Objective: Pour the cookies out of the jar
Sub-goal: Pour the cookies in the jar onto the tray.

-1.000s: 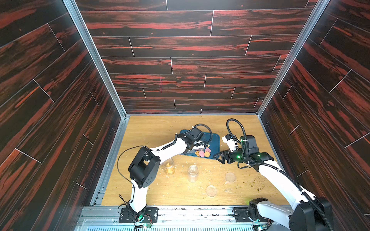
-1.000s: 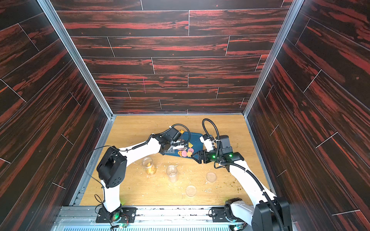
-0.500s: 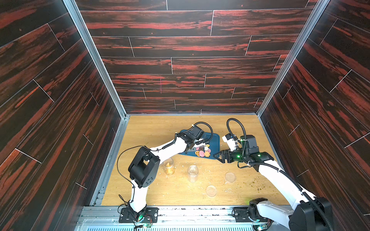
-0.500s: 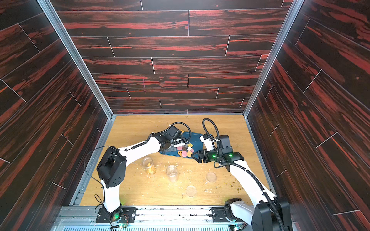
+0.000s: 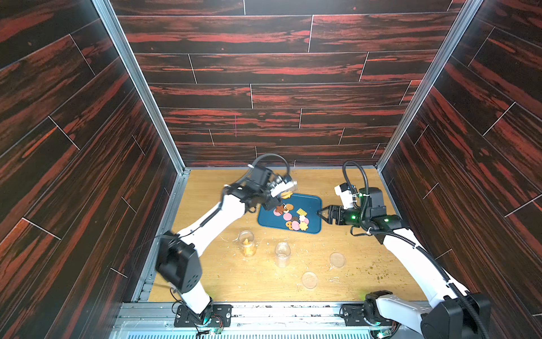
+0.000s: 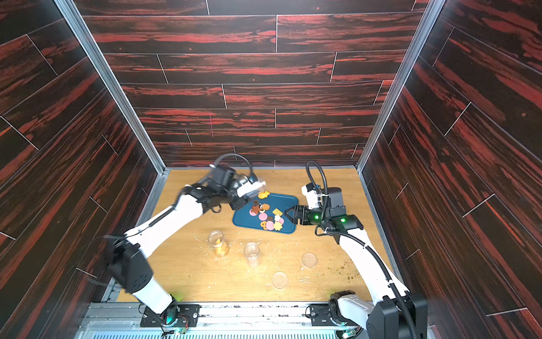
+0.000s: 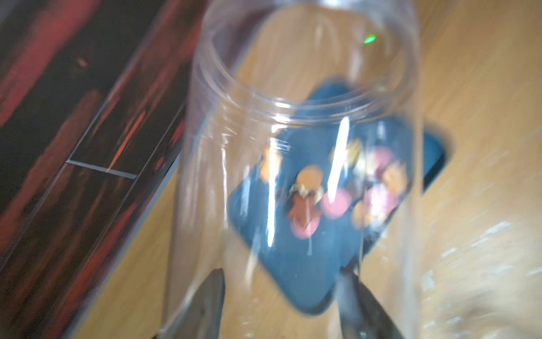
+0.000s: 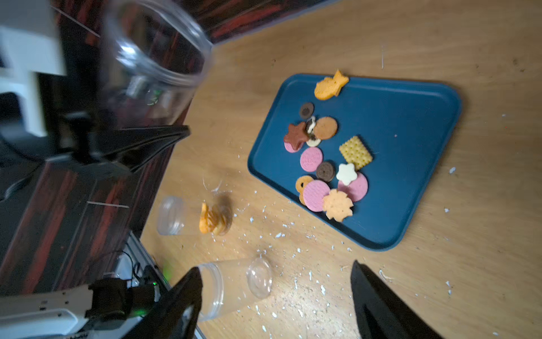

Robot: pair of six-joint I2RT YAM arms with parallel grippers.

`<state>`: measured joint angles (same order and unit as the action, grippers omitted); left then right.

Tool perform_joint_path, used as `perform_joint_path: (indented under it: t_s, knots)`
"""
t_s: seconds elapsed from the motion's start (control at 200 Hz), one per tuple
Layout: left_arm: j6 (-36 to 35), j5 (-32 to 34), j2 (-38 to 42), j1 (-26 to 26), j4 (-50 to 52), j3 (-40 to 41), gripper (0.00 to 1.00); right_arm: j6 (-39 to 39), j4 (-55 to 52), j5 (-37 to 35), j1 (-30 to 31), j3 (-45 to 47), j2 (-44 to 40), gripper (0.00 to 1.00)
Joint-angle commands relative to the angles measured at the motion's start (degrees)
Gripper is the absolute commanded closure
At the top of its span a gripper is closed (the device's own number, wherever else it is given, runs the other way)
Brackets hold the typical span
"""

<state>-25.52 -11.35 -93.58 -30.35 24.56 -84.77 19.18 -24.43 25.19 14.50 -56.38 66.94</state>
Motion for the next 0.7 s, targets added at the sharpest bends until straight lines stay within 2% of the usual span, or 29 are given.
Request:
perform_joint_path:
  t_s: [0.0, 0.14, 0.22, 0.286, 0.421, 0.536, 0.566, 0.601, 0.696]
  knots:
    - [12.3, -16.7, 4.3, 1.9, -7.0, 2.1, 0.67, 4.1, -4.1, -1.6, -0.4, -5.2, 1.4, 0.17]
    - [25.3, -26.8, 8.0, 4.4, -21.4, 6.9, 0.66, 5.7, -11.0, -2.7, -0.7, -12.5, 3.8, 0.17]
    - [31.7, -29.4, 9.6, 4.9, -29.0, 9.9, 0.65, 6.8, -13.5, -2.9, -0.6, -16.5, 4.7, 0.17]
    - [34.1, -31.0, 10.7, 5.0, -32.0, 11.3, 0.65, 7.6, -15.4, -2.7, -0.7, -20.2, 5.4, 0.17]
    - [36.4, -32.6, 13.7, 4.9, -35.2, 14.0, 0.64, 7.8, -21.2, 0.3, -0.7, -31.0, 8.2, 0.17]
    - [39.1, -34.3, 16.2, 4.9, -39.0, 15.7, 0.64, 6.8, -27.8, 5.6, -0.7, -42.2, 12.0, 0.17]
    - [38.2, -34.8, 16.7, 4.7, -38.3, 15.8, 0.64, 6.7, -29.6, 7.3, -0.6, -45.1, 12.9, 0.17]
    - [36.4, -35.6, 17.4, 4.5, -36.5, 15.9, 0.64, 6.8, -31.9, 9.4, -0.5, -48.5, 14.1, 0.10]
    - [30.2, -37.0, 19.3, 3.5, -28.6, 15.0, 0.64, 7.9, -37.4, 13.3, 0.5, -56.2, 17.1, 0.04]
